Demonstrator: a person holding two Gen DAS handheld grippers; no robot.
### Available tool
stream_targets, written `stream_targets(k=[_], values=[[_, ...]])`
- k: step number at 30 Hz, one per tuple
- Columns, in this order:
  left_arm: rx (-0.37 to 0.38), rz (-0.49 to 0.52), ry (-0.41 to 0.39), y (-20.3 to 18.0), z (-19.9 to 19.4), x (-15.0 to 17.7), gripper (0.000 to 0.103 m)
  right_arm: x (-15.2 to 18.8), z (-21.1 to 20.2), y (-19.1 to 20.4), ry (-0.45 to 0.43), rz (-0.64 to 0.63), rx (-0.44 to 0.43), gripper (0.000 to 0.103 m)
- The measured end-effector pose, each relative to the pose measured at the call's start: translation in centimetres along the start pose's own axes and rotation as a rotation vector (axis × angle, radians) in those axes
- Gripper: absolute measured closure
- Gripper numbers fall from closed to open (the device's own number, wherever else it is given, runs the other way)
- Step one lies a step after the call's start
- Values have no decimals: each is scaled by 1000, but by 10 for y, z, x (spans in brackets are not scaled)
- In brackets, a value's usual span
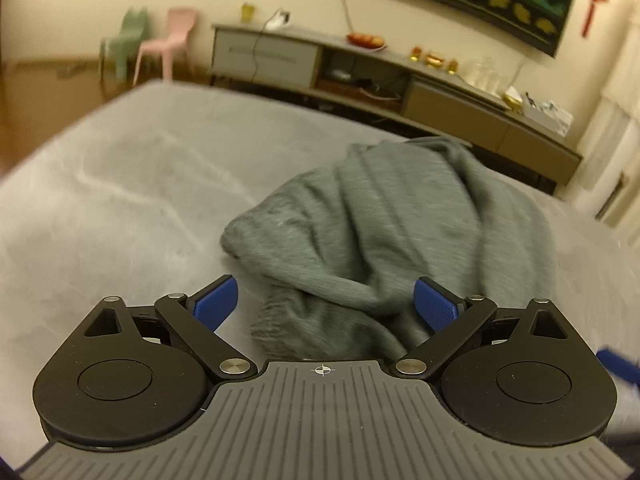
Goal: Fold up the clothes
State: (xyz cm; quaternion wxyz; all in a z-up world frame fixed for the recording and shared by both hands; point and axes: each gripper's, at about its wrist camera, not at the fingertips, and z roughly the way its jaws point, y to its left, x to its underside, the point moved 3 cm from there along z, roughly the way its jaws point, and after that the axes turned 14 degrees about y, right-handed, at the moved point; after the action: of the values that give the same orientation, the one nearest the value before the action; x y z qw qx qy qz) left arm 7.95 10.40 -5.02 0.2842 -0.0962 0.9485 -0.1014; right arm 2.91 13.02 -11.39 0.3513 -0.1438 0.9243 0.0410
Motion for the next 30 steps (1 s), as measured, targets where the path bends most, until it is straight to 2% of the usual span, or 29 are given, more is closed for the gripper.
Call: stream_targets(k=[1,2,3,4,5,6,7,9,10,11,12,13,14,16,17,18,19,20,21,23,25,28,29,30], values=[[22,8,23,2,11,-2,17,1,10,6,24,-49,34,23],[43,37,34,1,21,-3,19,0,21,7,62,-76,59,76],[63,69,44,0,31,-4,30,-1,32,8,101,-102,82,99],[44,72,41,-1,38,-6,68,-8,30,-3,83,-68,95,97],[10,92,42,-1,44,-9,90,-15,27,-14,61,-30,106,97],[4,69,25,8,40,-17,99,-25,10,-32,2,33,107,98],[5,37,4,17,34,-25,102,-36,-14,-55,-72,115,110,98],[8,-39,-111,42,-2,-46,103,-47,-72,-110,-243,291,103,98],[10,-78,-173,56,-23,-56,103,-45,-93,-139,-297,386,105,98],[0,-115,-219,68,-40,-65,103,-41,-102,-165,-315,468,118,98],[-40,-130,-243,77,-49,-71,103,-34,-98,-186,-285,531,138,98],[-85,-141,-262,85,-55,-78,103,-26,-80,-202,-202,604,145,97],[-111,-97,-213,85,-46,-79,102,-17,-62,-217,-116,675,150,97],[-140,-16,-84,85,-21,-75,101,3,-29,-233,14,823,39,97],[-138,0,-43,85,-12,-68,100,10,-21,-237,32,887,-18,96],[-132,11,-32,86,-9,-59,99,12,-20,-239,33,908,-33,96],[-126,22,-25,87,-7,-50,97,13,-20,-240,33,926,-45,90],[-120,14,-29,89,-8,-43,95,10,-24,-235,14,898,-9,83],[-106,-2,-33,92,-9,-39,89,7,-29,-231,-6,867,29,78],[-82,-42,-44,101,-16,-32,77,-1,-42,-217,-64,771,132,45],[-52,-94,-68,114,-28,-25,59,-11,-50,-188,-144,595,237,40],[-51,-216,-89,131,-41,-21,40,-23,-36,-139,-117,340,150,26],[-44,-246,-88,138,-43,-17,38,-24,-25,-127,-78,286,136,25],[-36,-276,-88,145,-45,-14,35,-23,-14,-121,-43,269,162,25]])
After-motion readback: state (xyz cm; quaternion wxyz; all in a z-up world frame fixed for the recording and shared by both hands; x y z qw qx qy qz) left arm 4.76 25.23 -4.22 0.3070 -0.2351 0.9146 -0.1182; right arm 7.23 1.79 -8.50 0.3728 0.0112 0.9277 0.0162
